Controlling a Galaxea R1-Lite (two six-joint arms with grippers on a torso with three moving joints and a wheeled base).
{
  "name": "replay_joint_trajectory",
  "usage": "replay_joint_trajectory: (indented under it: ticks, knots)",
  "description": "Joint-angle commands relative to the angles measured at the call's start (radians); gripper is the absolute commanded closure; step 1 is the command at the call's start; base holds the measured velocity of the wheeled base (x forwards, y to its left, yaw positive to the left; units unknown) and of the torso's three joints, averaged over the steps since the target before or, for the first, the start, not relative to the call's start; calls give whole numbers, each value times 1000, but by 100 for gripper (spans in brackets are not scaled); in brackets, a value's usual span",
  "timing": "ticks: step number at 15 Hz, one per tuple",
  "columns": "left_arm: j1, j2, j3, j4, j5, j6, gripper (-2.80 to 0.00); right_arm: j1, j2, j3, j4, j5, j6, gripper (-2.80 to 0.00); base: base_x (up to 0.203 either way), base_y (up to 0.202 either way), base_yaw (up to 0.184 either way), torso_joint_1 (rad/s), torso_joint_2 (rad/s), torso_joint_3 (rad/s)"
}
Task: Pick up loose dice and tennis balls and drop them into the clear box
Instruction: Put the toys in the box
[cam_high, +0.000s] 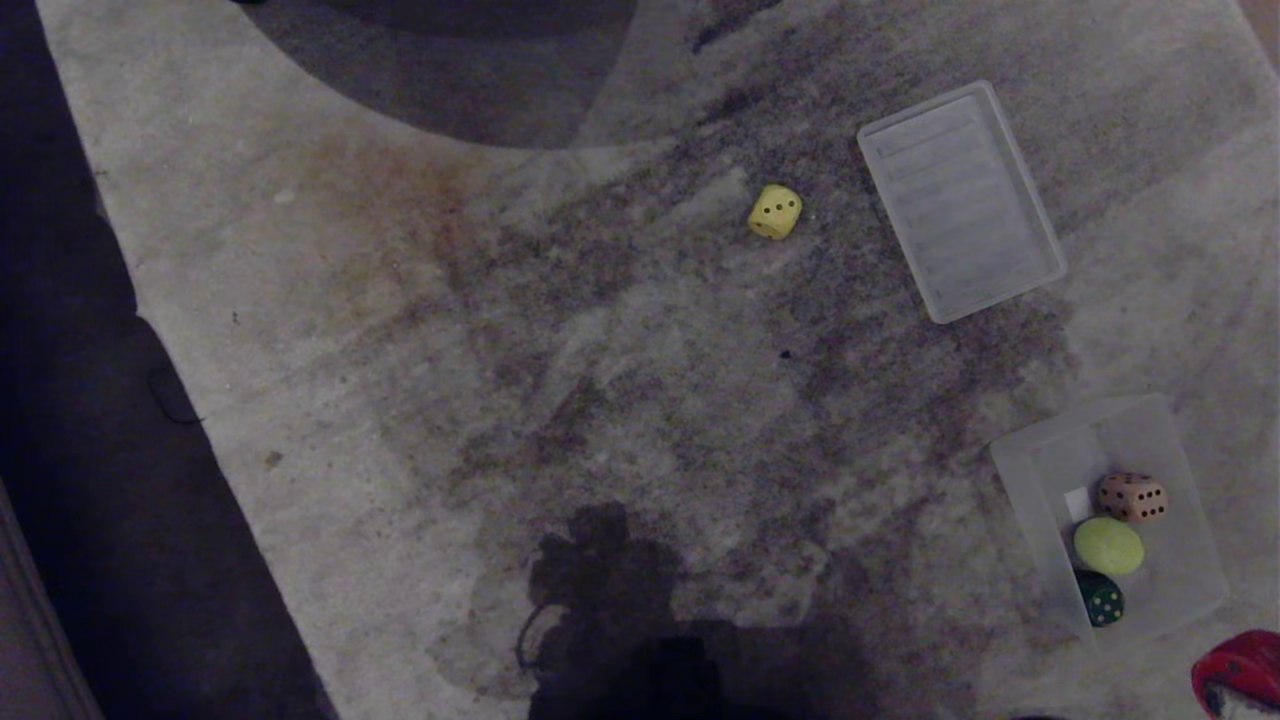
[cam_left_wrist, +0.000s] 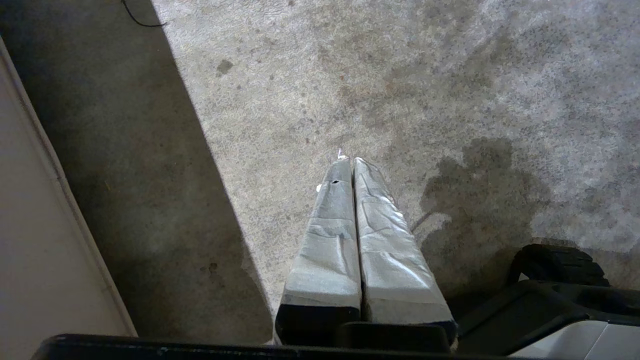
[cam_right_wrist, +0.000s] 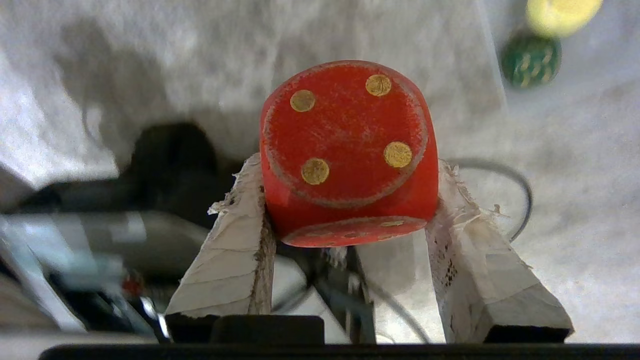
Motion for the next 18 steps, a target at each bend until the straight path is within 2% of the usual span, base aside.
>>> replay_joint_trajectory:
  ticks: [1, 2, 3, 5, 7, 9, 18]
  knots:
    - [0, 0, 2, 0, 1, -1, 0, -1, -235, 48, 117, -6, -18, 0, 0, 0, 0, 0, 0, 0]
    - [0, 1, 2, 0, 1, -1, 0, 0, -284, 62, 152, -18, -28, 0, 0, 0, 0, 0, 0, 0]
    - [0, 1, 2, 0, 1, -1, 0, 8, -320, 85, 153, -64, -35, 0, 0, 0, 0, 0, 0, 0]
    - [0, 1, 2, 0, 1, -1, 0, 30, -433, 139, 109, -117, -49, 0, 0, 0, 0, 0, 0, 0]
    - [0, 1, 2, 0, 1, -1, 0, 43, -547, 158, 92, -138, -58, 0, 0, 0, 0, 0, 0, 0]
    - [0, 1, 2, 0, 1, -1, 0, 51, -553, 170, 82, -156, -36, 0, 0, 0, 0, 0, 0, 0]
    - [0, 1, 2, -2, -2, 3, 0, 50, -553, 170, 82, -156, -45, 0, 0, 0, 0, 0, 0, 0]
